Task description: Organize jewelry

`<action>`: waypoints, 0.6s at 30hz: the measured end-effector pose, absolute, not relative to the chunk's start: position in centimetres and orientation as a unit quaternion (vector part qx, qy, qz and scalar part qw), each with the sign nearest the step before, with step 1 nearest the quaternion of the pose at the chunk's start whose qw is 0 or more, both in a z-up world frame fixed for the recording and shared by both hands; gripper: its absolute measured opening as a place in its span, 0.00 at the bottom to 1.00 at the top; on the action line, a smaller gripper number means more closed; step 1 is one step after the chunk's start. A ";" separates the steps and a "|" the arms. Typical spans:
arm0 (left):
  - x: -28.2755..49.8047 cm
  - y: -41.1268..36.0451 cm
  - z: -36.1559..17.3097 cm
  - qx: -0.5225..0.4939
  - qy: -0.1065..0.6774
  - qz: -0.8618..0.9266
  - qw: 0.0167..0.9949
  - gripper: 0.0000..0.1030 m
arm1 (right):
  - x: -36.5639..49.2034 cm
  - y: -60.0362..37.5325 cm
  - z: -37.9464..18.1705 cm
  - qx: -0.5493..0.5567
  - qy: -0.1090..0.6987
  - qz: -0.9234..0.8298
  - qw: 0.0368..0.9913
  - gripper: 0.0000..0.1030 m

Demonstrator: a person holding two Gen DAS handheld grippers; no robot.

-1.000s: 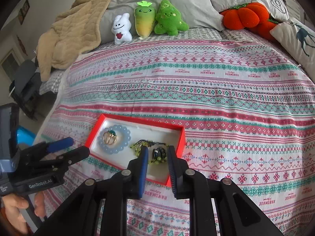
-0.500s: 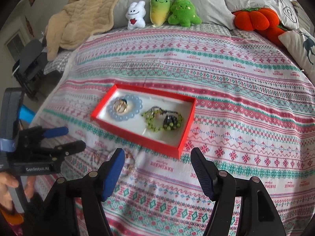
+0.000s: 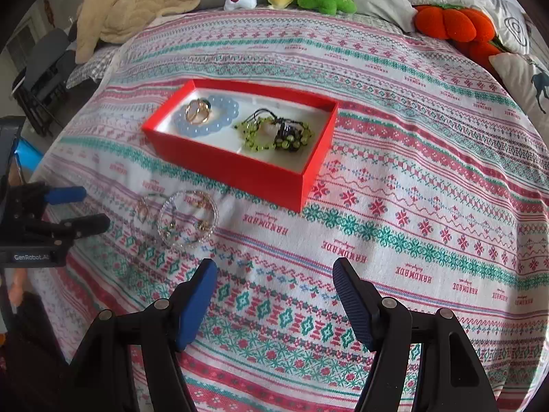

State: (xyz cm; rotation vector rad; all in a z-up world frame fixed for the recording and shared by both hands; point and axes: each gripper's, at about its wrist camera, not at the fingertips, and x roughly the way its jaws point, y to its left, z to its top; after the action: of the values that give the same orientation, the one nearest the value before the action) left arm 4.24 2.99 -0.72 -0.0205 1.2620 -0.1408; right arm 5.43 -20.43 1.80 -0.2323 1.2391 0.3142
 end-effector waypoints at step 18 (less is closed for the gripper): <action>4.8 0.9 -2.1 0.016 0.568 -0.103 0.816 0.58 | 5.1 -18.7 -1.2 -0.159 0.598 0.151 0.771 0.69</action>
State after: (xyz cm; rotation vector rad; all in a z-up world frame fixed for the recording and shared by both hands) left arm 4.85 0.93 -2.09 0.0338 1.2122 -0.2188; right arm 5.09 -18.65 -1.23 -0.3449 1.2972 0.3281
